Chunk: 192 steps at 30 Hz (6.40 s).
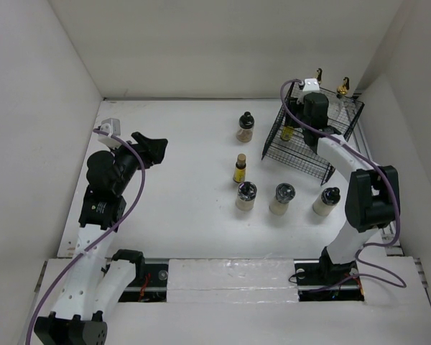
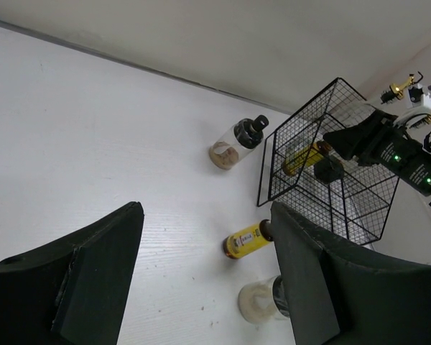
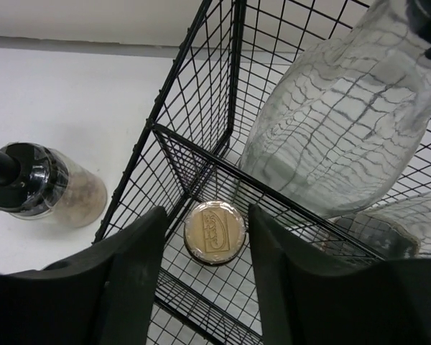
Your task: Organize the condiment bottles
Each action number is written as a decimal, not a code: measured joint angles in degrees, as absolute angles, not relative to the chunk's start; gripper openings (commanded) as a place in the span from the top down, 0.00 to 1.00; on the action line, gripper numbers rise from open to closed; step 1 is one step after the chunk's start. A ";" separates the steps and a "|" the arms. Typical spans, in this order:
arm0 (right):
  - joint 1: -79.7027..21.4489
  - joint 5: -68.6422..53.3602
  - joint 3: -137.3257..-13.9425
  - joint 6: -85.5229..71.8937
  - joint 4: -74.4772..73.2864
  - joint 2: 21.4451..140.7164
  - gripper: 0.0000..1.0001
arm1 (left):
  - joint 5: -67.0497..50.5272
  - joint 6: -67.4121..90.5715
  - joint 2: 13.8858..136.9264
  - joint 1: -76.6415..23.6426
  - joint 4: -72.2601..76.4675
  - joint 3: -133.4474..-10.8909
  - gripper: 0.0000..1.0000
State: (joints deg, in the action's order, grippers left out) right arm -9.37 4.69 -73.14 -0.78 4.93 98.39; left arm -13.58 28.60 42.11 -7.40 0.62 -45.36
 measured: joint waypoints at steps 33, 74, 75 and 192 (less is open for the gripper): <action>-22.50 -2.07 -89.43 2.00 1.89 114.98 0.39 | -14.17 28.77 42.02 -7.40 1.04 -45.36 0.49; -2.11 -2.22 -64.66 -2.83 4.14 66.85 0.92 | -14.63 28.77 41.82 -7.40 1.04 -45.36 0.49; -1.43 -2.46 -64.66 -2.85 3.77 67.61 0.94 | -14.63 28.77 41.82 -7.40 1.04 -45.36 0.49; 4.19 12.60 -61.17 0.01 1.19 68.25 1.00 | -17.19 29.54 43.51 -7.40 2.33 -45.36 0.46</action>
State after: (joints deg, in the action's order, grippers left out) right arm 4.19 12.60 -61.17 0.01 1.19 68.25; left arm -17.19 29.54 43.51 -7.40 2.33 -45.36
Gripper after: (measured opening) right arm 0.262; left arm 0.538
